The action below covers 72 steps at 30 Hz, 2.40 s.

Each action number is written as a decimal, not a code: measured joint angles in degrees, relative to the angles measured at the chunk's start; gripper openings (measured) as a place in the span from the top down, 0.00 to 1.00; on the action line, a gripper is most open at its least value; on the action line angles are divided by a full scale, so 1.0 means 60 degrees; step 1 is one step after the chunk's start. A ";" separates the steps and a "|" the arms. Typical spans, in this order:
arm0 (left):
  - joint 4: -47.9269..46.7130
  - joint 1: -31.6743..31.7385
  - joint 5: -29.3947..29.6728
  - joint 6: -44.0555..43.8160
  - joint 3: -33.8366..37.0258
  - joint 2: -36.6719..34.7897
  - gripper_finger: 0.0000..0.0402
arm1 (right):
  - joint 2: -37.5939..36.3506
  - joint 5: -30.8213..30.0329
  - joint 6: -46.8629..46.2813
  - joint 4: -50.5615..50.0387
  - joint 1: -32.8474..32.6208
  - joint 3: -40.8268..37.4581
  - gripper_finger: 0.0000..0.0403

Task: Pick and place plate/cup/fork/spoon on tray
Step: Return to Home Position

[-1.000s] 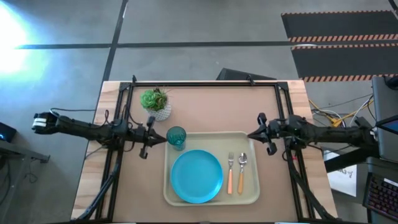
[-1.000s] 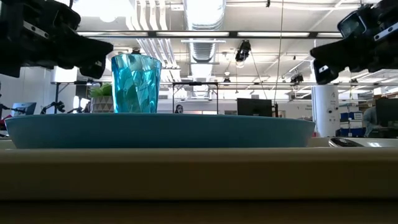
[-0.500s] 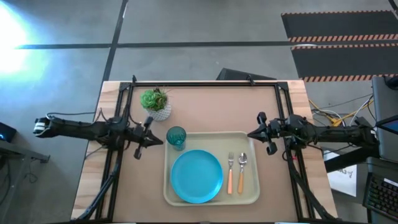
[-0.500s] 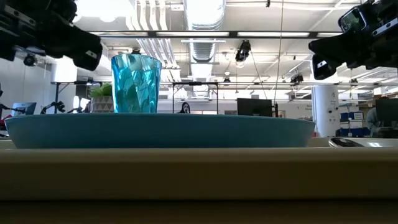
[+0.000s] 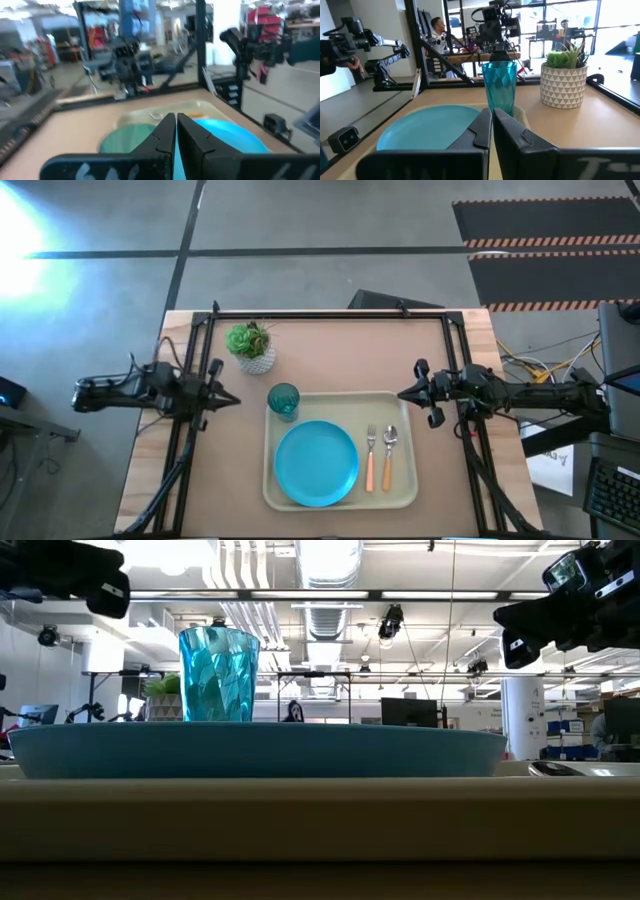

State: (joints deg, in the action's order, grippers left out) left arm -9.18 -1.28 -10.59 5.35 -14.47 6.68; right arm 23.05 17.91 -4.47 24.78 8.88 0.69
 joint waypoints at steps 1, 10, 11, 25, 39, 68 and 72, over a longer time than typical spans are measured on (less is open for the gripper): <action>-0.0076 0.0000 0.0090 0.0064 -0.0009 -0.0190 1.00 | 0.0000 -0.0004 0.0000 0.0003 0.0000 0.0000 0.98; -0.0668 0.0000 0.0364 0.0171 0.0074 -0.1059 1.00 | 0.0000 -0.0251 0.0011 0.0000 0.0000 -0.0004 0.98; -0.0645 0.0000 0.0474 0.0169 0.0105 -0.1106 1.00 | 0.0000 -0.0251 0.0004 0.0000 0.0000 -0.0004 0.98; 0.0872 0.0007 0.0551 -0.0333 0.1414 -0.1114 1.00 | 0.0000 -0.0255 0.0020 -0.0004 0.0000 -0.0007 0.98; 0.2409 0.0000 0.0188 -0.0514 0.2319 -0.1109 1.00 | 0.0000 -0.0248 0.0036 -0.0007 0.0000 -0.0010 0.98; 0.1957 0.0003 0.0171 -0.0077 0.2355 -0.0951 1.00 | -0.0004 0.0152 0.0883 -0.0627 -0.0004 -0.0015 0.98; 0.1973 0.0003 0.0133 -0.0077 0.2359 -0.0948 1.00 | -0.0004 0.0258 0.0677 -0.0535 -0.0052 -0.0018 0.98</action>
State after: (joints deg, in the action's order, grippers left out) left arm 2.66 -1.26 -9.79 4.89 -0.32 0.99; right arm 23.03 19.46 -0.41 21.56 8.58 0.58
